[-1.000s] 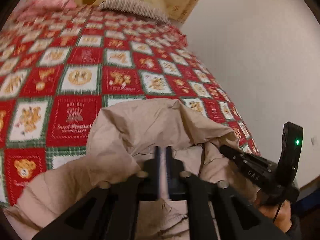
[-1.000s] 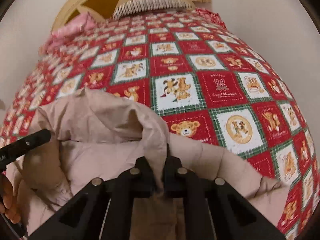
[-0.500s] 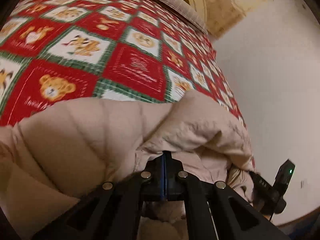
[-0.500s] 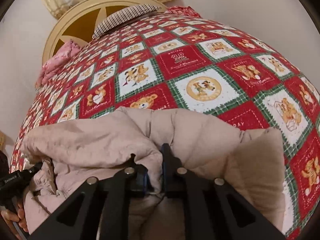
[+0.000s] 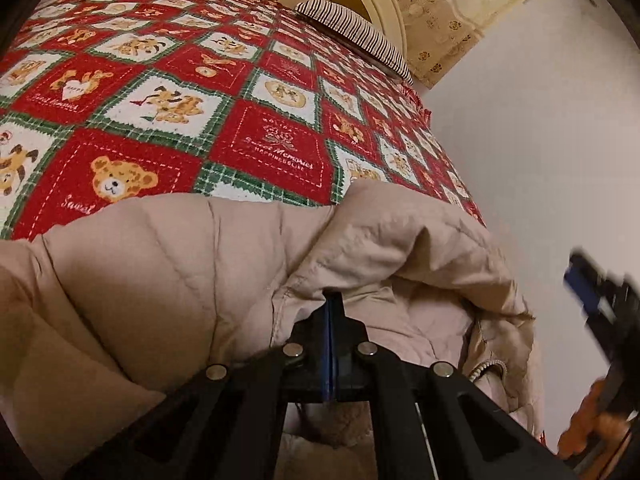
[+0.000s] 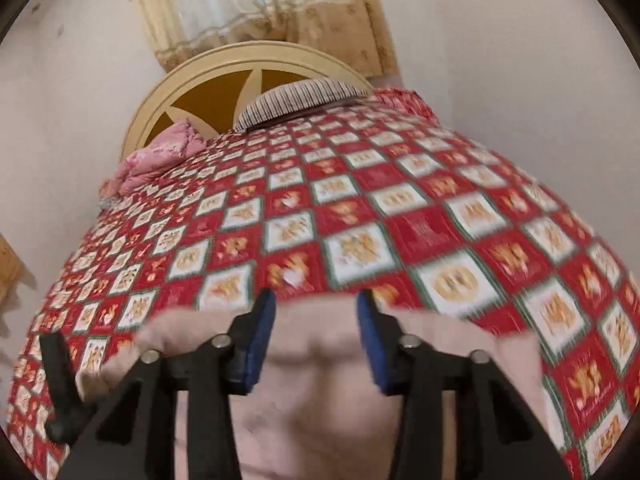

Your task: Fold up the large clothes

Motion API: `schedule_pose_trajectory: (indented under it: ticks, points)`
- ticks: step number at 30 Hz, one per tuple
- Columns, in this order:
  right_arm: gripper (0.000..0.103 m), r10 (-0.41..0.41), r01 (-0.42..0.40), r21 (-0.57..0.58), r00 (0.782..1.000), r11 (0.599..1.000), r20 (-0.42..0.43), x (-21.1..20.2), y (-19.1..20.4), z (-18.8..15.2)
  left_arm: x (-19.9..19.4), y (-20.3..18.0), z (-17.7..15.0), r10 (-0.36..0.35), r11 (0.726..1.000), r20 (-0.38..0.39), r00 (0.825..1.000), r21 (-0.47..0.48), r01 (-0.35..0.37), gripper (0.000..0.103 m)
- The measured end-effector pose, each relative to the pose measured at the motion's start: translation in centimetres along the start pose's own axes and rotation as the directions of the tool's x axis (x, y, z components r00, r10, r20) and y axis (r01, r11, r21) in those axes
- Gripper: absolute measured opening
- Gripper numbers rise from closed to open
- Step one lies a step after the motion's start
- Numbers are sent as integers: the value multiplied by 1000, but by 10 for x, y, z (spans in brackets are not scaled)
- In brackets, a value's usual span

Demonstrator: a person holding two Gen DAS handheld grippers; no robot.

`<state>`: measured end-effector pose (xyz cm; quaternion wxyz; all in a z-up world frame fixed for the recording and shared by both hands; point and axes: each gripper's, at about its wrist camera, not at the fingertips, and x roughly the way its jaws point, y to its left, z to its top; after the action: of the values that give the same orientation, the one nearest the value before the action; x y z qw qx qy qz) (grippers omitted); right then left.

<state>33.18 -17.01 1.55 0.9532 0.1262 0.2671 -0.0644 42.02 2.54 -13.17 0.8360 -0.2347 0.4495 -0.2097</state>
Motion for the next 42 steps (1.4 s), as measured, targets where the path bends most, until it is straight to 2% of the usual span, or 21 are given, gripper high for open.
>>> schedule_pose_trajectory:
  ticks: [2, 3, 5, 6, 8, 9, 12, 17, 21, 22, 26, 29, 32, 34, 36, 37, 38, 39, 40, 41, 42]
  points:
    - [42, -17, 15, 30, 999, 999, 49, 0, 7, 5, -1, 1, -2, -7, 1000, 5, 1000, -1, 7, 1]
    - [42, 15, -16, 43, 999, 999, 39, 5, 8, 7, -1, 1, -2, -6, 1000, 7, 1000, 2, 6, 1]
    - [39, 157, -156, 28, 986, 987, -56, 30, 19, 7, -1, -1, -4, -8, 1000, 13, 1000, 16, 8, 1]
    - [39, 192, -192, 6, 975, 981, -113, 43, 28, 4, -2, -2, -5, -16, 1000, 15, 1000, 22, 16, 1]
    - [39, 174, -183, -24, 962, 983, -212, 72, 41, -4, -5, -3, -6, -44, 999, 16, 999, 25, 44, 1]
    - [41, 181, -195, -30, 948, 980, -263, 84, 44, -11, -8, -2, -7, -59, 998, 16, 998, 18, 59, 1]
    - [41, 190, -249, -73, 871, 966, -452, 114, 53, -50, -29, -3, -5, -80, 997, 8, 997, 3, 80, 1]
    - [40, 296, -391, -126, 837, 912, -460, 101, 44, -79, -79, -34, 13, -38, 992, 97, 995, 125, 25, 1]
    - [40, 372, -469, -114, 806, 876, -461, 97, 39, -85, -71, -79, 43, -54, 971, 113, 992, 237, 25, 1]
    - [40, 382, -477, -108, 802, 872, -458, 97, 39, -85, -56, -89, 47, -67, 967, 76, 995, 252, 46, 1]
    - [40, 396, -485, -101, 802, 869, -447, 95, 39, -85, 0, -105, 35, 64, 952, -11, 998, 300, -57, 1]
    - [39, 395, -473, -93, 815, 876, -424, 90, 35, -84, 21, -80, 14, 220, 937, -28, 975, 285, -203, 1]
    - [39, 434, -472, -24, 828, 881, -354, 71, 17, -71, 20, -44, 6, 144, 978, -44, 989, 158, -135, 1]
    - [39, 438, -447, 30, 858, 894, -270, 55, -2, -59, 19, -38, 4, 123, 984, -36, 992, 131, -117, 2]
    - [39, 397, -383, 105, 890, 918, -225, 47, -34, -51, 19, -39, 1, 136, 981, -24, 990, 144, -131, 2]
    - [39, 346, -325, 125, 907, 938, -241, 50, -49, -52, 19, -41, 0, 142, 978, -15, 990, 155, -138, 2]
    - [37, 312, -286, 130, 909, 949, -275, 58, -59, -54, 19, -42, -2, 139, 978, -11, 990, 160, -136, 2]
    - [21, 313, -276, 154, 891, 949, -328, 69, -70, -60, 19, -43, -2, 135, 978, -7, 991, 161, -132, 2]
    - [16, 354, -293, 215, 865, 932, -355, 77, -84, -68, 19, -43, -3, 127, 979, -5, 992, 160, -124, 2]
    - [11, 394, -313, 271, 853, 910, -342, 79, -95, -73, 19, -42, -4, 117, 982, -4, 993, 152, -115, 2]
    - [0, 402, -305, 305, 852, 902, -335, 81, -103, -76, 19, -43, -4, 106, 984, -5, 994, 143, -104, 2]
